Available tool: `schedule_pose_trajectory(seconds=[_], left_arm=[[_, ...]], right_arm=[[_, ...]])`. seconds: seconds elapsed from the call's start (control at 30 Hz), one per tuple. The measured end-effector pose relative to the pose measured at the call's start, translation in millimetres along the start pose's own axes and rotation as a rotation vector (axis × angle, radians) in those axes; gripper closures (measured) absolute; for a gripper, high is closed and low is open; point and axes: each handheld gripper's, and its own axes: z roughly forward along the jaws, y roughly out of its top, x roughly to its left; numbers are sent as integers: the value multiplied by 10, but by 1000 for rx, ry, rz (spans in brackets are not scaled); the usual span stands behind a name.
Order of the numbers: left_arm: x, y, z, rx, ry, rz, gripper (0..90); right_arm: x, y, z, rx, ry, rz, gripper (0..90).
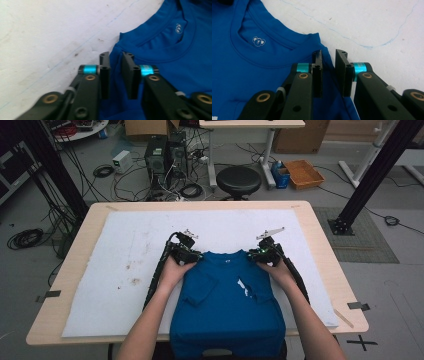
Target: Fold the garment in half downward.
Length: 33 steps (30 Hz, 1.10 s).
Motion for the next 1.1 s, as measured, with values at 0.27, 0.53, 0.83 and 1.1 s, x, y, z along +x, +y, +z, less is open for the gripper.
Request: schedule_pose_trajectory(seconds=[0.27, 0.53, 0.83, 1.1], left_arm=[[-65, -2, 23, 16, 54, 32, 713], [-91, -1, 37, -3, 48, 59, 875], [85, 225, -58, -113, 85, 67, 878], [-12, 289, -387, -230, 62, 139, 876]], right_arm=[[16, 45, 32, 13, -9, -3, 749], [60, 82, 31, -3, -23, -35, 886], [-83, 315, -61, -97, -42, 18, 887], [-41, 399, -387, -186, -57, -7, 887]])
